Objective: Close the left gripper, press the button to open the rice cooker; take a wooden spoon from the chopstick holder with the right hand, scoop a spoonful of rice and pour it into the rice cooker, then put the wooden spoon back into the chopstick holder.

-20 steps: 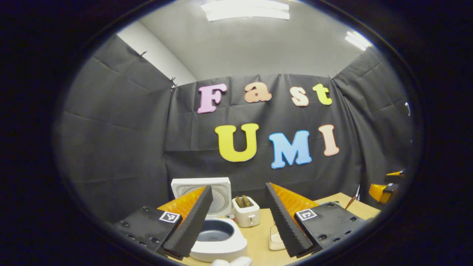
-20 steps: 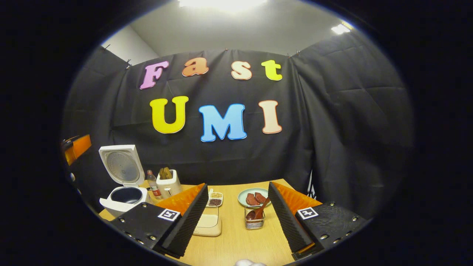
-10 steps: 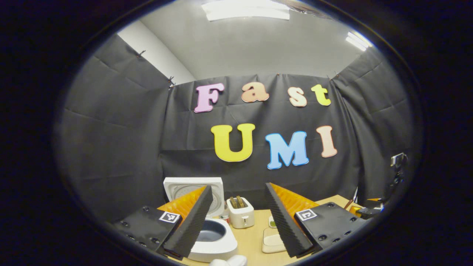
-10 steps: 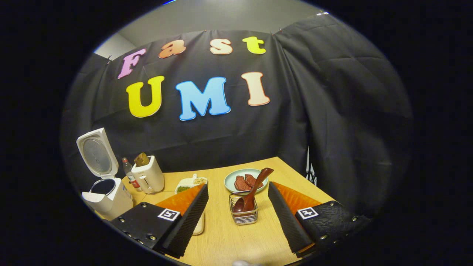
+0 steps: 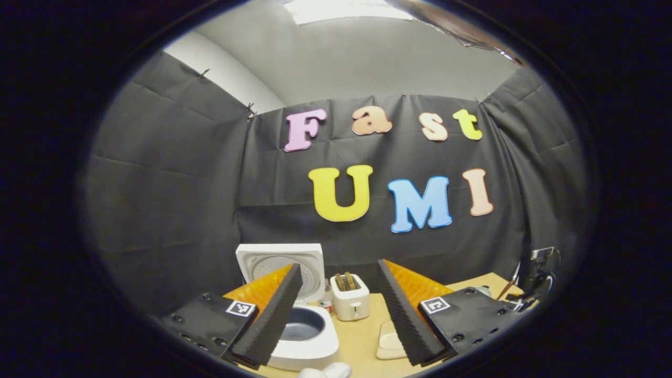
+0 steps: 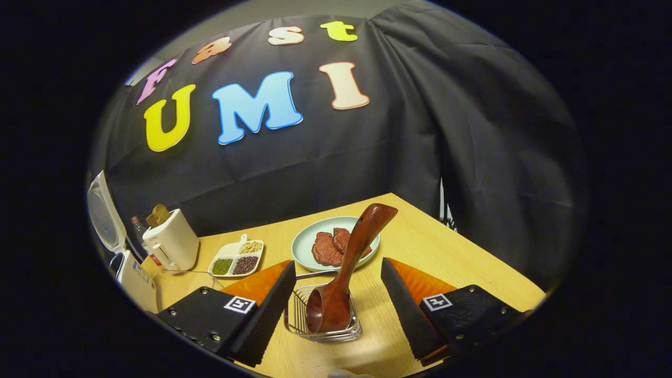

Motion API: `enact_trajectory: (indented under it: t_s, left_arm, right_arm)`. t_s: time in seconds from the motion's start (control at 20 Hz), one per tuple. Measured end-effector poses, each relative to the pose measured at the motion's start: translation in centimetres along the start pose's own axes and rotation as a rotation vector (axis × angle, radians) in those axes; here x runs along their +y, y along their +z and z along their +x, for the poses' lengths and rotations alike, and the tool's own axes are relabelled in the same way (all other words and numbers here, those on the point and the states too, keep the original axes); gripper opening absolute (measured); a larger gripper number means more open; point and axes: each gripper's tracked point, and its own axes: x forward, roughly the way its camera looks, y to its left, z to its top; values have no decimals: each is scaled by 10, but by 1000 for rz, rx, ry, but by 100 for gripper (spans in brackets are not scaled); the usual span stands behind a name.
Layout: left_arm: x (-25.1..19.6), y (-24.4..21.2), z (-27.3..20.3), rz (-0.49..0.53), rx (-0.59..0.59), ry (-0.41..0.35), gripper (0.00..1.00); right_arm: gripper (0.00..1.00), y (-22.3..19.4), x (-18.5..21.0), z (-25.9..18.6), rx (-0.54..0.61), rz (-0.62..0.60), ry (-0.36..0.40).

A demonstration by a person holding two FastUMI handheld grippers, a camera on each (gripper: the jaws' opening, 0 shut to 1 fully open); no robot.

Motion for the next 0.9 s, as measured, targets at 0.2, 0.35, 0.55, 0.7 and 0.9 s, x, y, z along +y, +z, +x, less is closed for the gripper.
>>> enact_trajectory:
  t_s: [0.2,0.35,0.55,0.7,0.9]
  left_arm:
    - [3,-8,8,17,22,26,100]
    - [3,-13,12,16,36,34,98]
    - [2,-19,15,17,50,31,100]
    - [3,-15,18,18,41,34,100]
    - [2,-18,19,22,42,27,98]
  right_arm:
    - [99,0,-5,31,15,43,-18]
    - [99,6,-6,40,1,43,-24]
    - [95,5,-6,48,7,48,-16]
    - [27,7,-1,52,26,91,17]
    - [15,6,4,52,22,49,27]
